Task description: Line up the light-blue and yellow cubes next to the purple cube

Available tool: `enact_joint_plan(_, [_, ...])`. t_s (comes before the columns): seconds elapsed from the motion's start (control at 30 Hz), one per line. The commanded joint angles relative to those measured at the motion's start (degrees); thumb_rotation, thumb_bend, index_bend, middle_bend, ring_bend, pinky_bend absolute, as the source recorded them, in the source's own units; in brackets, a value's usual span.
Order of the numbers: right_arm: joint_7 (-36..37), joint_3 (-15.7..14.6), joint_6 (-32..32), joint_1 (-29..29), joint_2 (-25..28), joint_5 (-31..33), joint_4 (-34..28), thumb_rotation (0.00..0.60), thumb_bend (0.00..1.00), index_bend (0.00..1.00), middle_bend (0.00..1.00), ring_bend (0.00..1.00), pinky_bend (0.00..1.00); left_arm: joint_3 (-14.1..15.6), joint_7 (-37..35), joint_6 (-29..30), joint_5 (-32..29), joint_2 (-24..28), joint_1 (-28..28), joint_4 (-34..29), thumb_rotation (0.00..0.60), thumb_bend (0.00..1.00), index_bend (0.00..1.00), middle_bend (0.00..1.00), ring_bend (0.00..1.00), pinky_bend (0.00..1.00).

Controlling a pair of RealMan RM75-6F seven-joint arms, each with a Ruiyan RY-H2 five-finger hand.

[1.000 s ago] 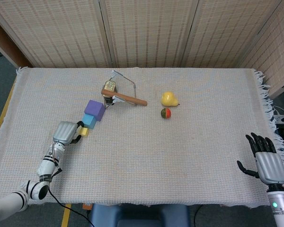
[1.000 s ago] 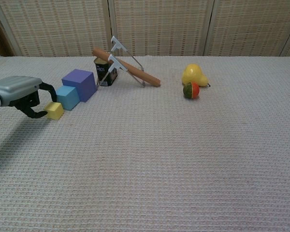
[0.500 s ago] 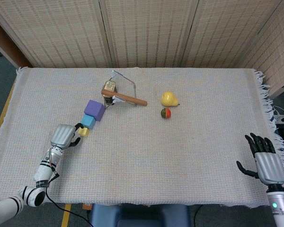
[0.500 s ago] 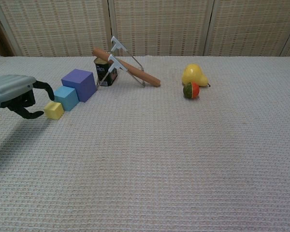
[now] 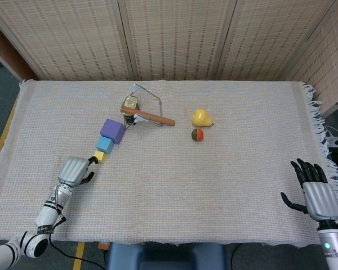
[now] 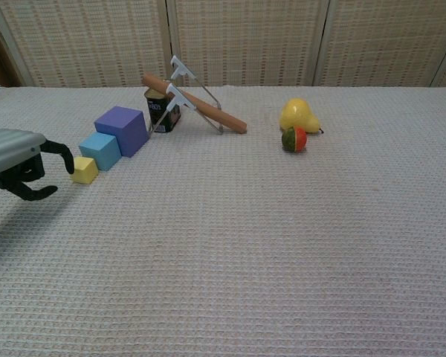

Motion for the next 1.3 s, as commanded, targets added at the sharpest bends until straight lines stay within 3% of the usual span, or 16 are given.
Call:
enact_joint_plan(0.03, [0.1,0.0,0.1,-0.1,0.0,-0.1,0.0,0.342,0.1,0.0,0.0,0.0,0.0,1.0,2.5,-3.2,-1.5,0.5,0.0,-1.0,0.6,0.44,0.34,1.0,1.0,1.0])
enact_joint_plan(0.3, [0.1,0.1,0.0,-0.1,0.1,0.1,0.0,0.343,0.1,0.0,0.0,0.0,0.0,0.7,3.6,-4.4,-2.4,0.3,-0.3,-0.6,0.6,0.61,0.29,1.0,1.0,1.0])
enact_joint_plan(1.3, [-0.4,0.2,-0.7,0.2,0.0,1.0,0.0,0.343,0.1,0.0,0.0,0.0,0.0,-0.8,2.2,-6.1,-2.8,-2.3,-1.3,4.0,0.6,0.62,0.25,1.0,1.0,1.0])
